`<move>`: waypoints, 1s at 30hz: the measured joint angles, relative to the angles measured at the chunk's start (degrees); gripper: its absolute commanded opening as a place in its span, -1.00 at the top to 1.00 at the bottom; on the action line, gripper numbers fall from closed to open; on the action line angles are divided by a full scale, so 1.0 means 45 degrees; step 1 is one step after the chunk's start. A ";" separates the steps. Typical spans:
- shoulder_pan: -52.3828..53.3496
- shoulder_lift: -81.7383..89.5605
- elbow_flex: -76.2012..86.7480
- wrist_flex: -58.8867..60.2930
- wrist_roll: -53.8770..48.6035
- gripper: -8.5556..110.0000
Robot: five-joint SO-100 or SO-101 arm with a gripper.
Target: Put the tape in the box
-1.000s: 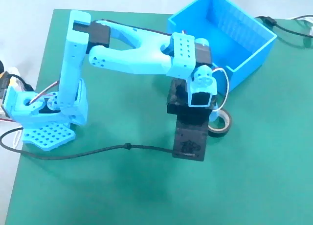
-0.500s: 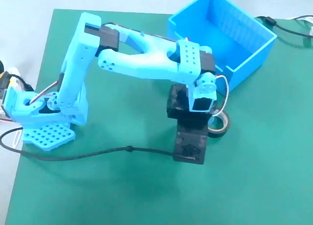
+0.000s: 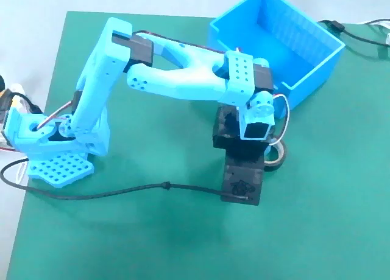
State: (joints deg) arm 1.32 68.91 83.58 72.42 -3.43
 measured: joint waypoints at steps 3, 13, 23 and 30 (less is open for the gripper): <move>0.0000 0.0000 -0.0020 0.0000 0.0000 0.53; 0.0078 -0.0254 -0.0293 0.0000 -0.0039 0.86; 0.0117 -0.0254 -0.0293 0.0000 -0.0176 0.86; 0.0098 -0.0195 -0.0352 0.0215 -0.0176 0.86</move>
State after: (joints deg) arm 1.76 68.03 82.00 73.39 -4.22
